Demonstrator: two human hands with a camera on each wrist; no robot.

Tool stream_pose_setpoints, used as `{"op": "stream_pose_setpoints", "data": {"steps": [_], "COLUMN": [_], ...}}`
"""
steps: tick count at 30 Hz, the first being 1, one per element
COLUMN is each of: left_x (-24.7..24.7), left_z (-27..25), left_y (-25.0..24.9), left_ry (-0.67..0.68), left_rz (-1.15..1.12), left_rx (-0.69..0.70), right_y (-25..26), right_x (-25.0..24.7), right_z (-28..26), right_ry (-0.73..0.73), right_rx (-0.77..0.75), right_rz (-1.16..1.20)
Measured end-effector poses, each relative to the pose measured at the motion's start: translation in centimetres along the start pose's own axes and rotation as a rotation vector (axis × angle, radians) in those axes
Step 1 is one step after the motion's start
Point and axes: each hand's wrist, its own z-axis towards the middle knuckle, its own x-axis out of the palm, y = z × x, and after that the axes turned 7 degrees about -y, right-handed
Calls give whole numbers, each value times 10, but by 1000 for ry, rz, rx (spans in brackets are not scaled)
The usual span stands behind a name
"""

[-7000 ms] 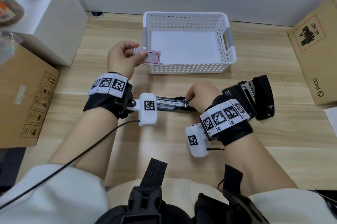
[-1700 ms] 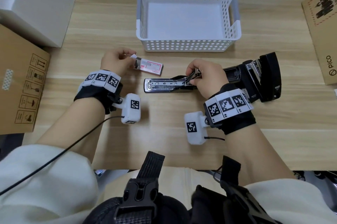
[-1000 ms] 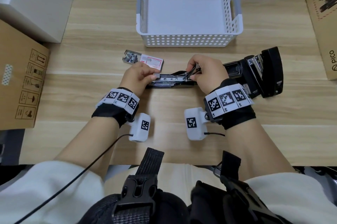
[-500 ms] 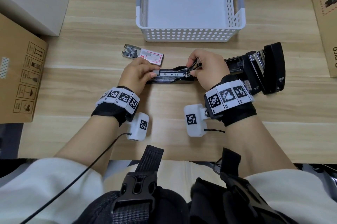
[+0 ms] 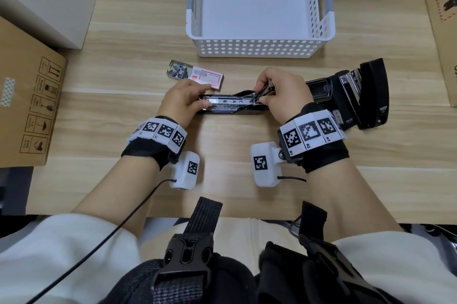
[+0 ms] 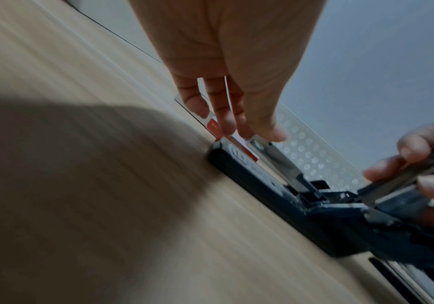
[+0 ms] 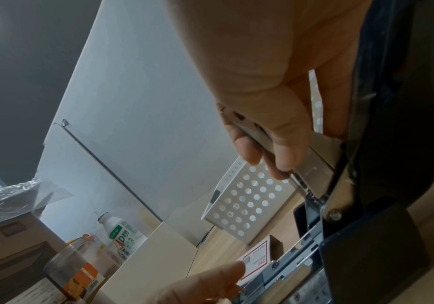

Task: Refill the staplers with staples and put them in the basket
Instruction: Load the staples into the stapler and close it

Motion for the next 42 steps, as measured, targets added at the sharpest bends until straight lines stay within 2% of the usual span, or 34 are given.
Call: {"op": "stream_pose_setpoints", "data": {"steps": [5,10,17,26,34,38,42], "left_x": [-23,-41,-40,-35,-44,-48,-47], "left_z": [17,45,58,64,75,82,82], "left_y": [5,20,17,10,8,-2,5], "left_ry": [-210,-256,-114,-114,26,102,115], "left_rz": [79,222,317,325,418,508,506], "left_rx": [-37,-152,-203,-333,-312,-360,-322], "right_y": [1,2,2,3,4,4,5], "right_x": [0,0,1,0,-1,-1,-1], "right_z": [1,1,2,1,1,1,1], "right_ry": [-9,-16,-16,-9,4,-4,2], "right_rx": [1,16,17,34,48,45,53], "right_rz": [-9,-16,-18,-6,4,9,5]}}
